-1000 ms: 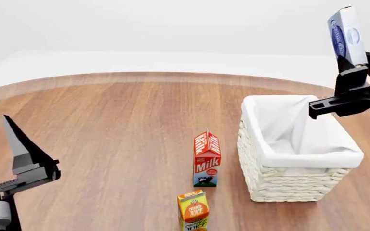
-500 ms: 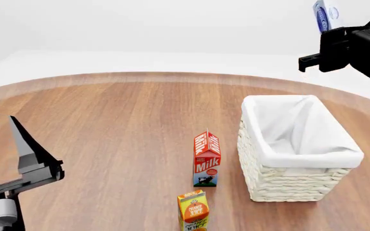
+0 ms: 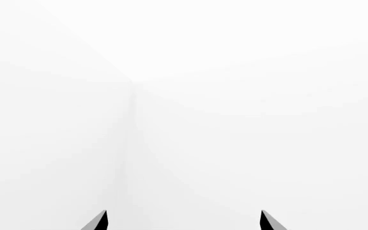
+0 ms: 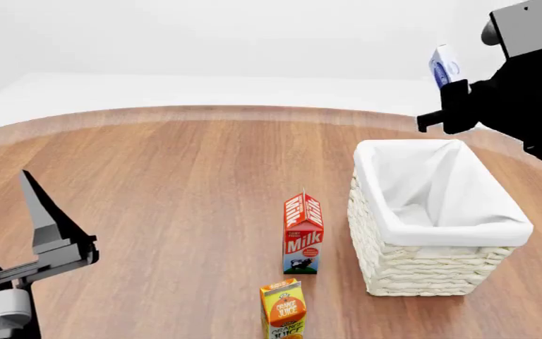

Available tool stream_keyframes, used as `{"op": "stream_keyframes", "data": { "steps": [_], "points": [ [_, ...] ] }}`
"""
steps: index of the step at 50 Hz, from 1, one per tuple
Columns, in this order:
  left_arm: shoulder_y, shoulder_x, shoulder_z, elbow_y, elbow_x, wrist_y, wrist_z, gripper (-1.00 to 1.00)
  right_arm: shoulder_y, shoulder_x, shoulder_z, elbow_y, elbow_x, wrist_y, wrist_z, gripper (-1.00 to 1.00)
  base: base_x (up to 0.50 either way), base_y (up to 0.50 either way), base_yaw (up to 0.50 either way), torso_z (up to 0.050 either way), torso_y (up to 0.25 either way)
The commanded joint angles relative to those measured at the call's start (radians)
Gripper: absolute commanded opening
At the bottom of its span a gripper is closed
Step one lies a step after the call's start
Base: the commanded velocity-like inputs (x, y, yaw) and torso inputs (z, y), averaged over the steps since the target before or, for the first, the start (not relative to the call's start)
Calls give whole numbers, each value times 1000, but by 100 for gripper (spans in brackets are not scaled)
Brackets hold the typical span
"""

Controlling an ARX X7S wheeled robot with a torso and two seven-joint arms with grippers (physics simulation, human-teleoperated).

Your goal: Pick up the cream cheese box and the butter, and put them in the basket.

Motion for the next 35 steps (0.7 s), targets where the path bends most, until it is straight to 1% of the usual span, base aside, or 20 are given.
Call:
{"op": "stream_keyframes", "data": {
  "steps": [1, 16, 28, 35],
  "points": [
    [-5, 18, -25, -6, 2, -1, 24, 100, -15, -37, -6, 99, -86, -34, -67, -100, 0, 0, 0, 0, 0],
    [-2, 15, -22, -11, 6, 5, 23, 100, -75, -36, -58, 138, -133, -59, -79, -100, 0, 0, 0, 1, 1],
    [-1, 13, -16, -12, 10, 4, 22, 100, -154, -23, -69, 142, -132, -93, -86, -100, 0, 0, 0, 0, 0],
    [0, 12, -13, -11, 11, 3, 21, 100, -176, -23, -48, 163, -119, -114, -82, -100, 0, 0, 0, 0, 1]
  ]
}}
